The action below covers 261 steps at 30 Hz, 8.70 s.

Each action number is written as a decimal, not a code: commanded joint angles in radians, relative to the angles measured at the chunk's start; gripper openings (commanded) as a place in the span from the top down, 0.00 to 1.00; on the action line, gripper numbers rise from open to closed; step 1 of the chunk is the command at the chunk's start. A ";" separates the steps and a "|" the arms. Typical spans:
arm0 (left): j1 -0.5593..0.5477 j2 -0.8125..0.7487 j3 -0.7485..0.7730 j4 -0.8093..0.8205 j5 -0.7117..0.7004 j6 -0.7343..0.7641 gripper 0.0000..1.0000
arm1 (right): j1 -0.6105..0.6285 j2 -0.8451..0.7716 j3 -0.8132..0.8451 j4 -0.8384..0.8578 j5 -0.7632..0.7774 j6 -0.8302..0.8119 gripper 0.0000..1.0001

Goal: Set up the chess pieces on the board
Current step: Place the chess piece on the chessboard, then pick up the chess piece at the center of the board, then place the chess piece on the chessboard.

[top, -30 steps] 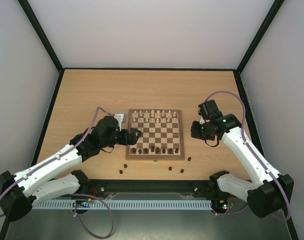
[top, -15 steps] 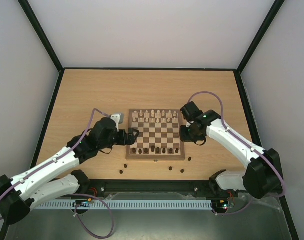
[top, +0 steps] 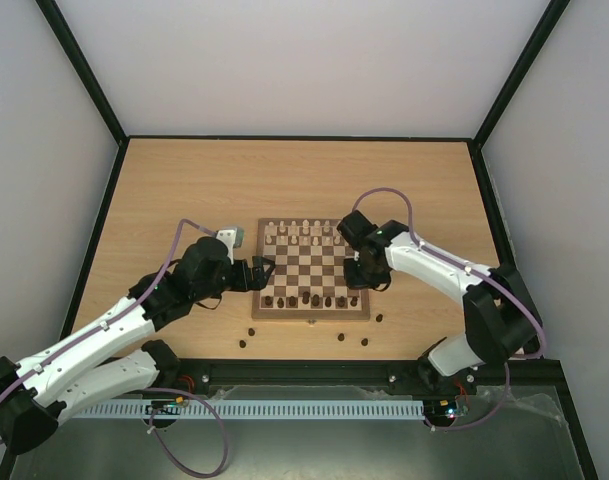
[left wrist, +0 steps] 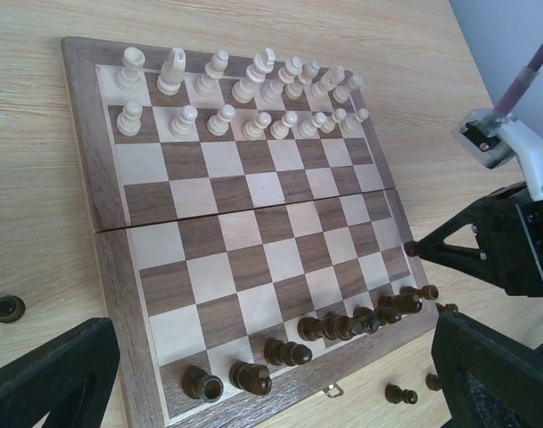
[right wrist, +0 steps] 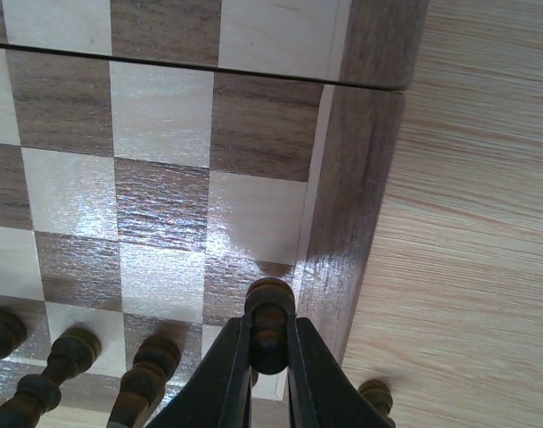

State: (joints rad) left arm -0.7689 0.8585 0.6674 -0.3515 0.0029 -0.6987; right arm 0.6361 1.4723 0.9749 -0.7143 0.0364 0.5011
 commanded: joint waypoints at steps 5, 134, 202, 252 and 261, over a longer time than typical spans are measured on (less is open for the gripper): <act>0.008 -0.009 -0.017 -0.007 -0.009 -0.002 0.01 | 0.036 0.060 0.028 -0.009 0.014 0.001 0.94; 0.025 0.053 -0.022 0.087 0.213 0.091 0.01 | 0.081 -0.310 -0.380 0.005 0.127 0.408 0.61; 0.025 0.005 -0.033 0.050 0.140 0.037 0.01 | 0.159 0.103 0.159 -0.020 0.087 0.137 0.92; 0.025 -0.012 -0.047 0.050 0.142 0.024 0.01 | 0.180 0.121 0.098 0.003 0.057 0.116 0.67; 0.025 -0.020 -0.037 0.038 0.133 0.022 0.01 | 0.180 -0.029 0.176 -0.052 0.083 0.114 0.56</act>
State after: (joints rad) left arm -0.7513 0.8505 0.6327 -0.3054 0.1478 -0.6727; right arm 0.8078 1.5589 1.0821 -0.6777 0.0937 0.6239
